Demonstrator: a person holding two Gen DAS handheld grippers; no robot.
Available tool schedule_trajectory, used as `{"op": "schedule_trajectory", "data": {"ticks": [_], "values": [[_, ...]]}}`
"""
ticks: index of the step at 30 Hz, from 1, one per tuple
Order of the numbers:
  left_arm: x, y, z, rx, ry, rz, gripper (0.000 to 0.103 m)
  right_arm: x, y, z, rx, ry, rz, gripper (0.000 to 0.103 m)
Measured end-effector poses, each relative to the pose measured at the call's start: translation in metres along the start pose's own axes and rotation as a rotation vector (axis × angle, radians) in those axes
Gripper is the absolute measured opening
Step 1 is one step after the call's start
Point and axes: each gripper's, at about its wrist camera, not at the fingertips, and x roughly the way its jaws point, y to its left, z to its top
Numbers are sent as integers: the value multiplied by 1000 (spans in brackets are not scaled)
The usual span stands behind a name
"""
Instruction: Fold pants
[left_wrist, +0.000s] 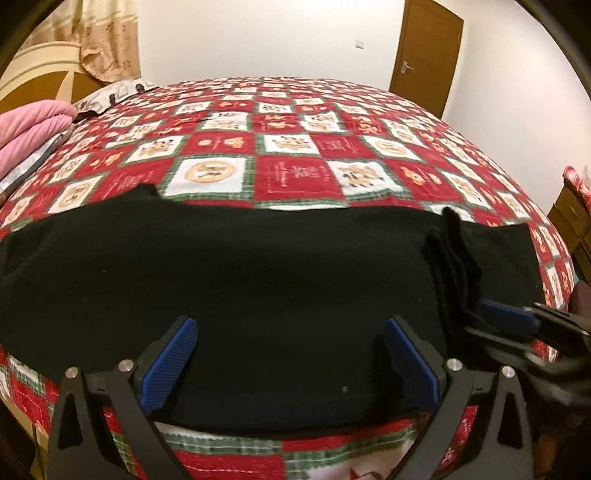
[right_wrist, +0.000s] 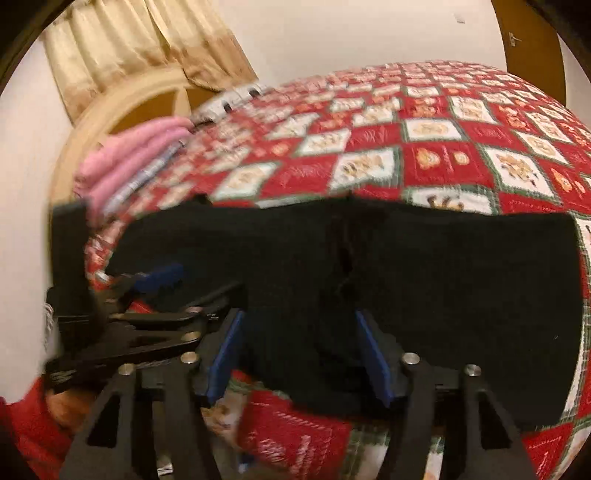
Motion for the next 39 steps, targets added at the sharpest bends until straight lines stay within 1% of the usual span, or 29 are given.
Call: {"op": "schedule_trajectory", "data": {"ticks": [2, 3, 4, 5, 6, 7, 8, 9, 10, 12, 14, 15, 16, 17, 19, 20, 21, 22, 24, 26, 28, 30, 31, 33, 34, 35, 36, 37, 39], "values": [[0, 3, 1, -8, -5, 4, 103, -19, -4, 1, 22, -41, 89, 64], [0, 4, 1, -8, -5, 6, 103, -32, -9, 0, 41, -78, 129, 64], [0, 4, 1, -8, -7, 5, 103, -46, -14, 0, 54, -132, 142, 64], [-1, 5, 1, -8, -9, 0, 103, -59, -21, 1, 60, -176, 106, 64], [-2, 4, 0, -11, -14, -8, 103, -66, -25, 2, 58, -195, 51, 59], [-3, 3, 0, -13, -18, -17, 103, -71, -32, 3, 54, -199, -25, 51], [-3, 3, 0, -13, -19, -24, 103, -71, -38, 3, 57, -188, -62, 28], [-3, 1, 0, -11, -22, -26, 103, -69, -47, 2, 79, -169, -85, 19], [-4, -1, 1, -7, -25, -21, 103, -64, -56, -1, 113, -157, -95, 19], [-5, -5, 0, 2, -31, -20, 103, -49, -58, -10, 120, -126, -89, 19], [-8, -11, 1, 19, -41, -31, 103, -16, -51, -21, 106, -40, -57, 19], [-10, -15, 2, 31, -49, -35, 103, -6, -48, -28, 119, -32, -29, 19], [-12, -19, 3, 44, -56, -40, 103, -8, -46, -31, 122, -66, -23, 20], [-15, -23, 3, 62, -65, -43, 103, -9, -45, -30, 121, -75, -3, 22], [-23, -34, 7, 115, -100, -43, 103, -15, -49, -22, 136, -51, 73, 22], [-27, -40, 10, 140, -122, -44, 103, -23, -53, -19, 151, -68, 85, 22], [-30, -44, 13, 154, -137, -51, 103, -37, -60, -15, 164, -110, 74, 22], [-33, -49, 16, 167, -151, -65, 103, -54, -70, -10, 174, -161, 37, 22], [-39, -62, 22, 194, -178, -109, 103, -73, -88, -1, 195, -217, -58, 22], [-39, -81, 27, 224, -188, -160, 103, -78, -104, 8, 200, -222, -132, 22], [-34, -101, 30, 258, -180, -202, 103, -74, -114, 15, 183, -216, -161, 22], [-24, -121, 30, 283, -180, -229, 103, -60, -117, 23, 137, -198, -199, 22], [-17, -128, 30, 284, -174, -219, 103, -51, -121, 25, 121, -173, -218, 22], [0, -135, 31, 263, -128, -187, 103, -30, -133, 26, 112, -114, -251, 22], [10, -134, 31, 245, -97, -165, 103, -24, -138, 24, 109, -103, -243, 22], [20, -129, 29, 215, -53, -120, 103, -22, -139, 27, 101, -120, -233, 22], [28, -121, 27, 189, -19, -84, 103, -22, -140, 29, 98, -111, -229, 22], [35, -110, 25, 155, 12, -70, 103, -24, -140, 29, 98, -109, -222, 22], [29, -96, 23, 118, -17, -128, 103, -29, -145, 26, 126, -124, -194, 22]]}}
